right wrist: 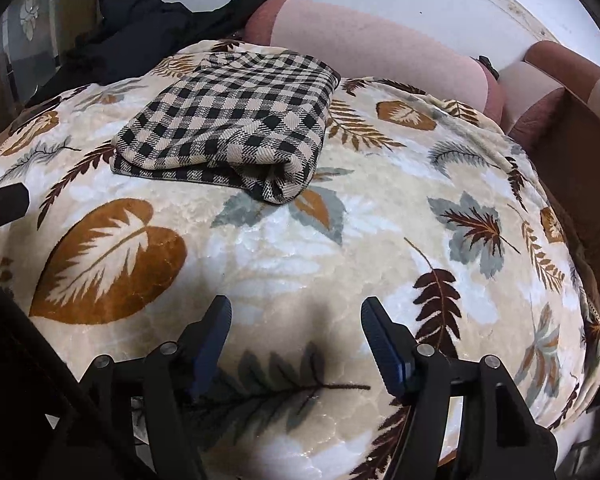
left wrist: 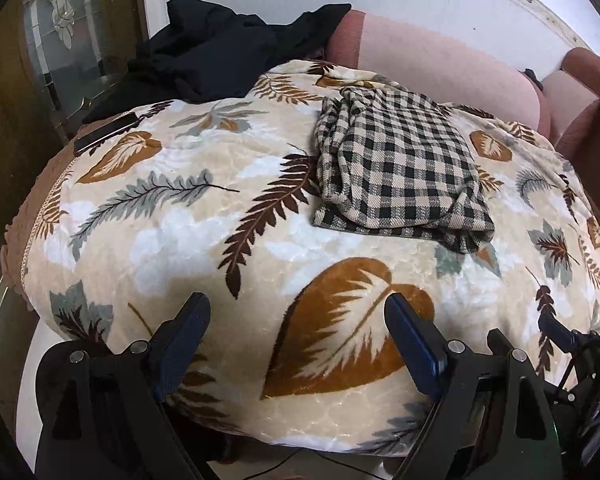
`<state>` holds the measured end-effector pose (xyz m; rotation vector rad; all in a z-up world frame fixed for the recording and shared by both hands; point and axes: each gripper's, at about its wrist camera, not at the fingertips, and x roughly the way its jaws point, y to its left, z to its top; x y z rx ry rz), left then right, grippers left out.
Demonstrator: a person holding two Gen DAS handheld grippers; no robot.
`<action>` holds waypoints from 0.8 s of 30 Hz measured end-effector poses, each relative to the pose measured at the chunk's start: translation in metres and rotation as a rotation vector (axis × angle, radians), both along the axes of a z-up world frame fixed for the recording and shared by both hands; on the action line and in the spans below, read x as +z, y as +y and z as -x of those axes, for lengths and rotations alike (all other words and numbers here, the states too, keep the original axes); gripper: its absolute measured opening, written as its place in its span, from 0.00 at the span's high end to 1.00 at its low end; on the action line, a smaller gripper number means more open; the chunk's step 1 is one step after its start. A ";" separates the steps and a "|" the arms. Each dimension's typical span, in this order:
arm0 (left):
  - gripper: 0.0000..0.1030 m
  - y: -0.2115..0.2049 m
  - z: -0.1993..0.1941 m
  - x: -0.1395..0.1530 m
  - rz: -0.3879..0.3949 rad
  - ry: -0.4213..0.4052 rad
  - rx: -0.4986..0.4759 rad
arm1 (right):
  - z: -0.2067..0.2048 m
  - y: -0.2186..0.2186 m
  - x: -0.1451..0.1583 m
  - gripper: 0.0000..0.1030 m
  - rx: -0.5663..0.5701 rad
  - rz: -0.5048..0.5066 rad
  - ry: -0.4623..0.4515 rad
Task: Fold large clothes
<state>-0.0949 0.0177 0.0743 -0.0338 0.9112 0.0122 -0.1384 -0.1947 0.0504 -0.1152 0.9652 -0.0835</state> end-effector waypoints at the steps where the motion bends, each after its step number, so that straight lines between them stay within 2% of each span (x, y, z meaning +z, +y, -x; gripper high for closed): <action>1: 0.15 -0.001 0.000 -0.001 0.003 0.004 -0.004 | 0.000 -0.001 0.000 0.30 -0.002 0.000 0.001; 16: 0.15 -0.017 0.003 -0.011 0.011 0.045 -0.077 | -0.004 -0.015 -0.008 0.28 -0.066 -0.006 0.032; 24: 0.15 -0.019 0.004 -0.015 0.037 0.069 -0.095 | -0.004 -0.012 -0.008 0.27 -0.063 0.008 0.033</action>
